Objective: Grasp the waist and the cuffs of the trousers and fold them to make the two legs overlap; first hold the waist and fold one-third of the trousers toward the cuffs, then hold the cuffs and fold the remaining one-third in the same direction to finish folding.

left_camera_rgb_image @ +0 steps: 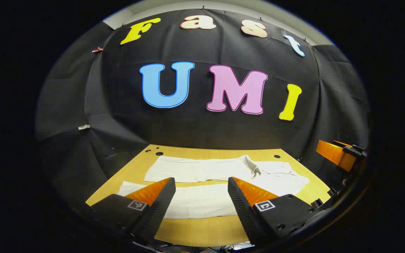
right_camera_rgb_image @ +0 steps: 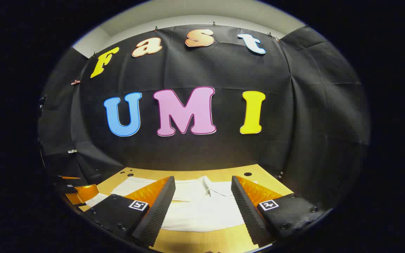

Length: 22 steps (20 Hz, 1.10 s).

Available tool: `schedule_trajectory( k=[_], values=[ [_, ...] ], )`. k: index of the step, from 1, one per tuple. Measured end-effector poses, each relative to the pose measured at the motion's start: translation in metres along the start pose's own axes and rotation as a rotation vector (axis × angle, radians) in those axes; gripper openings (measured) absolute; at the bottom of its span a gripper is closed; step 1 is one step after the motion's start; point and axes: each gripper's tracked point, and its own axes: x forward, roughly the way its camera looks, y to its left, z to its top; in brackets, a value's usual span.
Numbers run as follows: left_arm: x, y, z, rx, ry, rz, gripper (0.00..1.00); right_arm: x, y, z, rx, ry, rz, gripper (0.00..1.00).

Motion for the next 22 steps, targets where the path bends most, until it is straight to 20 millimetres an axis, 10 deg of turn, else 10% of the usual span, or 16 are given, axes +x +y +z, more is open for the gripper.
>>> schedule_trajectory(
  k=[22],
  values=[
    [0.064, -0.002, -0.022, -0.043, 0.081, 0.059, 0.95, 0.076, -0.045, -0.024, 0.026, 0.086, 0.017, 0.97]
  ],
)
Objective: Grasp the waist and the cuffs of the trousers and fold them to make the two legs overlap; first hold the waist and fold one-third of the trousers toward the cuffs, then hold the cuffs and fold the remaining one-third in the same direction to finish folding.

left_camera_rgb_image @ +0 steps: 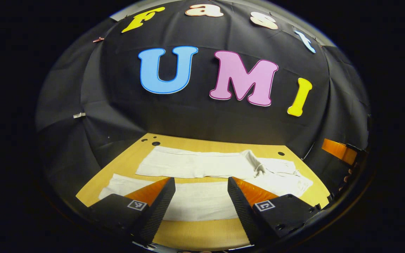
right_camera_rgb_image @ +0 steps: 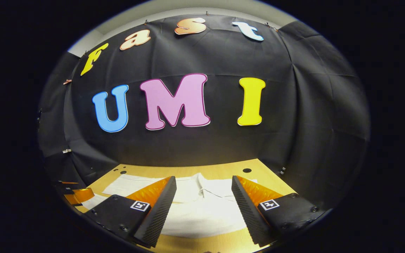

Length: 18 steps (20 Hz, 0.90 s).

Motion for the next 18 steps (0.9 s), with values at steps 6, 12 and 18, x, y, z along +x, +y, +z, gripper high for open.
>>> schedule_trajectory(
  k=[6, 12, 18],
  values=[
    [0.002, -0.001, 0.004, 0.000, -0.036, 0.064, 0.95, 0.027, -0.032, -0.027, -0.025, 0.096, 0.068, 0.98],
    [0.000, 0.000, -0.012, 0.003, 0.004, 0.106, 0.95, 0.040, -0.088, -0.038, -0.219, 0.166, 0.106, 0.98],
    [0.002, 0.002, -0.021, -0.047, 0.039, 0.143, 0.95, 0.053, -0.152, -0.061, -0.572, 0.239, 0.147, 0.98]
  ],
)
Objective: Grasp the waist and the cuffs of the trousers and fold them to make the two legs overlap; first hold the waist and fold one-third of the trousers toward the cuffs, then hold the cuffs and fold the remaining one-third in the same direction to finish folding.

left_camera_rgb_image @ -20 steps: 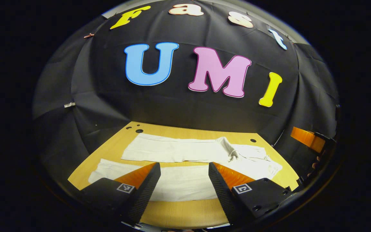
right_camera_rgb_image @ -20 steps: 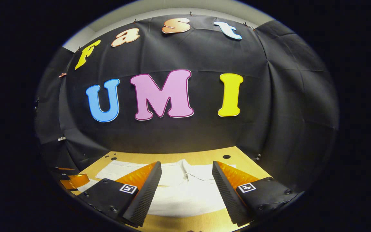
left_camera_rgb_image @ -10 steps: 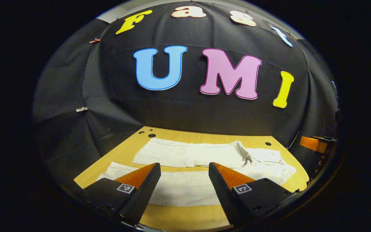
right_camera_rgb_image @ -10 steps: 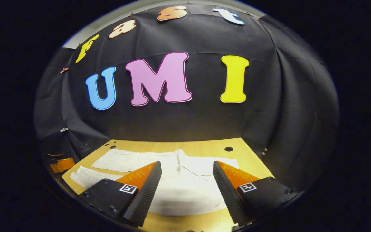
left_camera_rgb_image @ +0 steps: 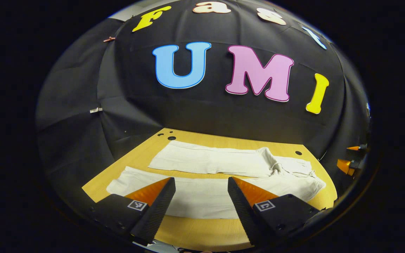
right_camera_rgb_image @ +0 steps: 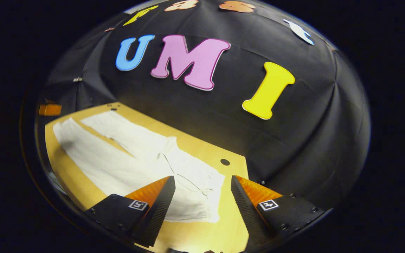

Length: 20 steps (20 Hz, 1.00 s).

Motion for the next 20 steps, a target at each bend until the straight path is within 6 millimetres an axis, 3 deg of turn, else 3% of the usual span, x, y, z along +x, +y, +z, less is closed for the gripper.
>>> schedule_trajectory(
  k=[6, 11, 13, 20],
  values=[
    [0.004, 0.016, -0.017, -0.002, 0.046, 0.045, 0.95, 0.013, 0.000, -0.082, -0.258, 0.171, 0.169, 0.98],
    [0.004, 0.043, -0.056, -0.003, 0.136, 0.109, 0.95, 0.025, 0.005, -0.141, -0.430, 0.295, 0.295, 0.98],
    [0.003, 0.050, -0.067, -0.026, 0.172, 0.130, 0.95, 0.028, 0.001, -0.155, -0.491, 0.327, 0.314, 0.98],
    [0.000, 0.069, -0.073, -0.055, 0.201, 0.191, 0.95, 0.053, -0.008, -0.199, -0.755, 0.382, 0.345, 0.98]
  ],
)
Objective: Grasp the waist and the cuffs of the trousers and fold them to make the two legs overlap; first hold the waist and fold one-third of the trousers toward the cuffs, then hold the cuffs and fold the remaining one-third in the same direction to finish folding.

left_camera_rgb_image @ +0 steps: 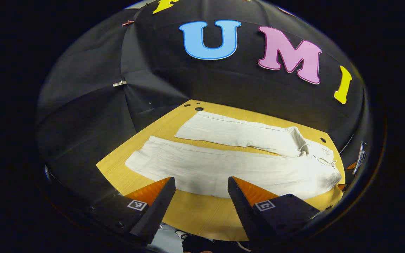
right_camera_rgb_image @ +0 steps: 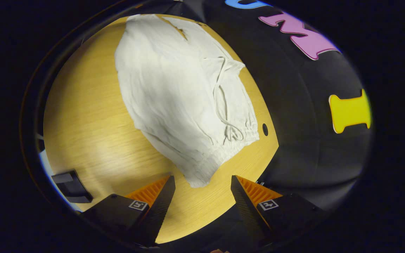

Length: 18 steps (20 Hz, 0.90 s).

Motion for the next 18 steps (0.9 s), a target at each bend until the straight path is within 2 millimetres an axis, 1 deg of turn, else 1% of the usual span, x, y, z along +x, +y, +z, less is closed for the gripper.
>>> schedule_trajectory(
  k=[2, 3, 7, 9, 10, 12, 13, 14, 15, 16, 17, 18],
  values=[
    [0.001, 0.008, 0.000, 0.001, 0.005, 0.018, 0.96, 0.006, 0.005, 0.002, -0.092, -0.001, -0.002, 0.98],
    [0.001, 0.012, -0.001, 0.000, 0.007, 0.026, 0.95, 0.008, 0.003, 0.008, -0.127, -0.011, -0.020, 0.98],
    [0.005, 0.022, -0.007, -0.005, 0.026, 0.047, 0.95, 0.023, -0.006, 0.016, -0.160, 0.006, -0.047, 0.96],
    [0.006, 0.025, -0.009, 0.001, 0.032, 0.058, 0.95, 0.032, -0.008, 0.018, -0.171, 0.023, -0.044, 0.90],
    [0.008, 0.027, -0.010, 0.011, 0.031, 0.062, 0.95, 0.032, -0.010, 0.021, -0.187, 0.024, -0.051, 0.86],
    [0.010, 0.032, -0.017, 0.045, 0.041, 0.075, 0.95, 0.036, -0.009, 0.023, -0.206, 0.029, -0.041, 0.82],
    [0.012, 0.036, -0.023, 0.066, 0.052, 0.078, 0.95, 0.039, -0.008, 0.021, -0.206, 0.039, -0.035, 0.78],
    [0.013, 0.040, -0.028, 0.089, 0.061, 0.082, 0.96, 0.041, -0.009, 0.022, -0.207, 0.045, -0.037, 0.68],
    [0.015, 0.045, -0.033, 0.114, 0.067, 0.081, 0.96, 0.043, -0.005, 0.021, -0.208, 0.052, -0.025, 0.65],
    [0.016, 0.051, -0.036, 0.146, 0.068, 0.081, 0.99, 0.044, -0.003, 0.020, -0.216, 0.061, -0.019, 0.58],
    [0.021, 0.060, -0.041, 0.194, 0.059, 0.089, 0.98, 0.046, -0.002, 0.021, -0.229, 0.068, -0.017, 0.41],
    [0.024, 0.069, -0.045, 0.259, 0.063, 0.104, 0.98, 0.045, -0.003, 0.021, -0.245, 0.077, -0.026, 0.38]
  ],
)
